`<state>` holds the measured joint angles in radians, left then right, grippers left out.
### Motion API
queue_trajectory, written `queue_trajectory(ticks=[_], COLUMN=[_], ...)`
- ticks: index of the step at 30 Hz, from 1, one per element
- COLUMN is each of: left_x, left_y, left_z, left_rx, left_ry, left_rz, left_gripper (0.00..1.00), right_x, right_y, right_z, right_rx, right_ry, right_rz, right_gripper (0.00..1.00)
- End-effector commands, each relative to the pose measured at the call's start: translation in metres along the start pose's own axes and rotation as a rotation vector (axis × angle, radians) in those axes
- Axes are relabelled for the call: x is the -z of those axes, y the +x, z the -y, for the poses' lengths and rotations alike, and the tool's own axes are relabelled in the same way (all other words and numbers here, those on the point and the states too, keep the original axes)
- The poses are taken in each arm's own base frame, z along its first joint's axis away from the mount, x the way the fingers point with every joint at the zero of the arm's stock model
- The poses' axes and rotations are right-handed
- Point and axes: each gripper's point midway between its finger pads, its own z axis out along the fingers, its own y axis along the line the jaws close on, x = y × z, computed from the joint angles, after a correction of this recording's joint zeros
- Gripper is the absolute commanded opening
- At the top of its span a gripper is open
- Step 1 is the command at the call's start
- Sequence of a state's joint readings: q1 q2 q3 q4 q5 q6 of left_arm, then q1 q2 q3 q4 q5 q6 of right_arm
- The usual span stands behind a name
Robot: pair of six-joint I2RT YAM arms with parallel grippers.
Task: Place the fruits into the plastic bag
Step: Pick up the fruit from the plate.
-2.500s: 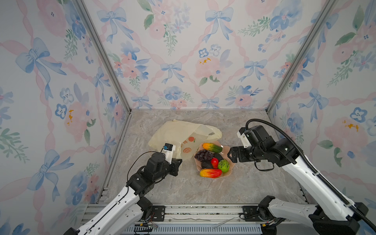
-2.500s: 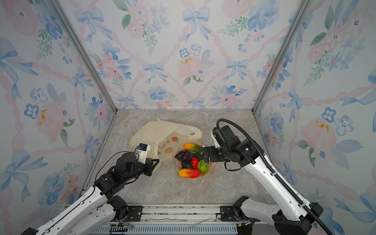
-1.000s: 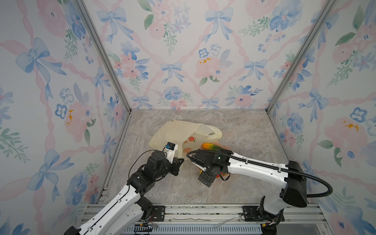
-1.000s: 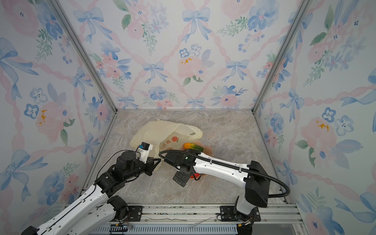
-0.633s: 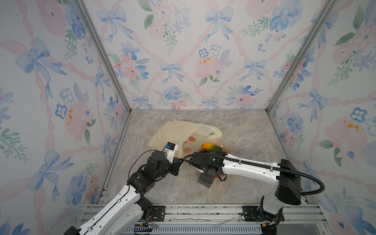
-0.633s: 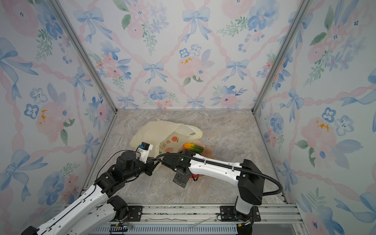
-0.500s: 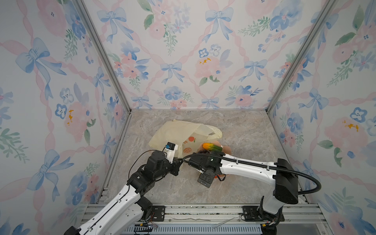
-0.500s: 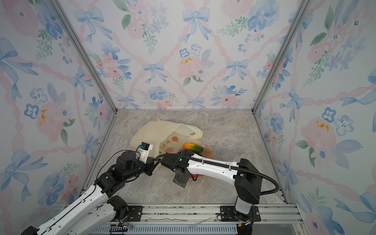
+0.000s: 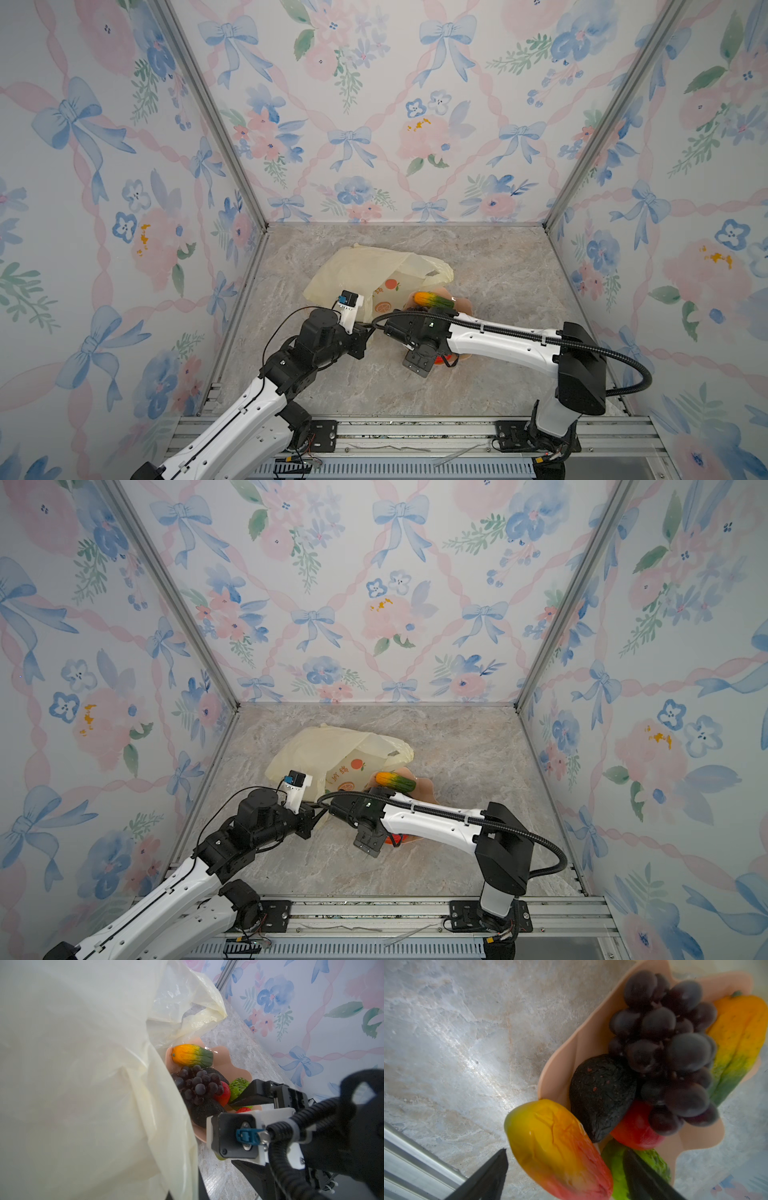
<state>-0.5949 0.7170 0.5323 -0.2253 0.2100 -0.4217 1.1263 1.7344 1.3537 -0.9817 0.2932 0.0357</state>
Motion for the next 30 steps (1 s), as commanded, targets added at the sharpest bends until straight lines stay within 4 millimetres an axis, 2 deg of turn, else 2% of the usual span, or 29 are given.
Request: queue_trajectory(ticks=[1, 8, 14, 30], left_x=[0.002, 0.002, 0.002, 0.0], left_y=[-0.008, -0.008, -0.007, -0.006], left_z=[0.002, 0.001, 0.001, 0.0], left_rx=[-0.019, -0.017, -0.016, -0.015], left_ry=[0.005, 0.003, 0.002, -0.003], left_rz=[0.025, 0.023, 0.022, 0.015], left_gripper=[0.0, 0.0, 0.0, 0.0], right_x=[-0.011, -0.017, -0.021, -0.01], right_y=[0.006, 0.011, 0.014, 0.012], right_z=[0.002, 0.0, 0.004, 0.018], right_rx=[0.009, 0.019, 0.004, -0.022], right_ry=[0.011, 0.003, 0.007, 0.053], right_rz=[-0.035, -0.055, -0.069, -0.021], right_gripper=[0.86, 0.84, 0.73, 0.53])
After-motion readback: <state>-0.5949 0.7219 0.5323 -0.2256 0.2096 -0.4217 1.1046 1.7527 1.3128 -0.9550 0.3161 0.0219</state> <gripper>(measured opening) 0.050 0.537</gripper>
